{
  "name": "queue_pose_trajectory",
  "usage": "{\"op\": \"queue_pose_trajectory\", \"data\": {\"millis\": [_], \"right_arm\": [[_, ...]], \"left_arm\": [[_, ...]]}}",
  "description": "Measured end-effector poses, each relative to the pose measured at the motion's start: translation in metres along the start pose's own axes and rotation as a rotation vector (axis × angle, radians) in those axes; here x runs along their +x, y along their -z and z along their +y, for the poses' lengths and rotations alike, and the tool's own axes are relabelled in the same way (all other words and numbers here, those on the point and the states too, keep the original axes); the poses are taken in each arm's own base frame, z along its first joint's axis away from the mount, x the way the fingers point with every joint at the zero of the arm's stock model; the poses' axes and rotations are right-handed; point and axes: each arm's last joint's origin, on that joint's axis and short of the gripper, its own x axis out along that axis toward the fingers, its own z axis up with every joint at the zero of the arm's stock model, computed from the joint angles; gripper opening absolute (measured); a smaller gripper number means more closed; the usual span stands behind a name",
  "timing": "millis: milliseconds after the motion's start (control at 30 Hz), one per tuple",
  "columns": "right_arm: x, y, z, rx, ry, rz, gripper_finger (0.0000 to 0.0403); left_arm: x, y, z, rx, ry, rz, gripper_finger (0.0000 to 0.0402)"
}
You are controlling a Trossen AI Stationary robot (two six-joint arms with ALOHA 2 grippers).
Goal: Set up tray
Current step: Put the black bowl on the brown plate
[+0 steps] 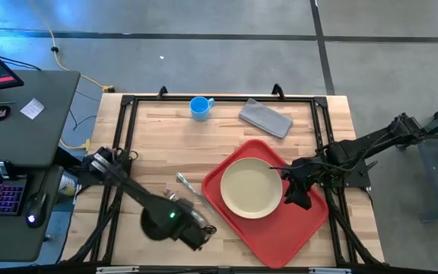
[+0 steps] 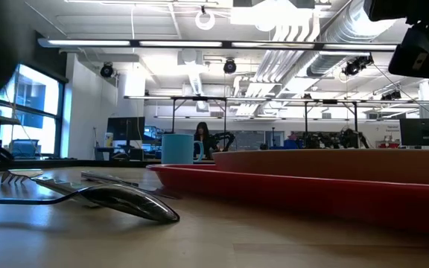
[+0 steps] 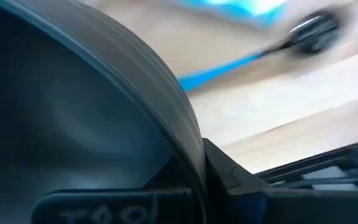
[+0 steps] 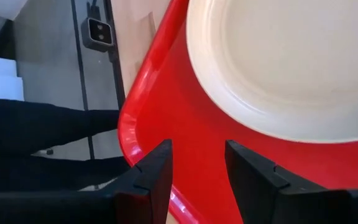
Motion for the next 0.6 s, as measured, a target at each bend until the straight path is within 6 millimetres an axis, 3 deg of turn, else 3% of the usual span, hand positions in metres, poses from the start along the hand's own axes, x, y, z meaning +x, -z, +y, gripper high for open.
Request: {"op": "queue_pose_trajectory", "data": {"millis": [367, 600], "right_arm": [[-0.045, 0.0, -0.012, 0.149, -0.089, -0.156, 0.0138], [-0.065, 0.007, -0.032, 0.224, 0.031, -0.241, 0.0138]], "left_arm": [[-0.049, -0.088, -0.025, 0.447, 0.183, -0.254, 0.0034], [-0.069, -0.134, -0.036, 0.774, 0.241, -0.441, 0.0034]]}}
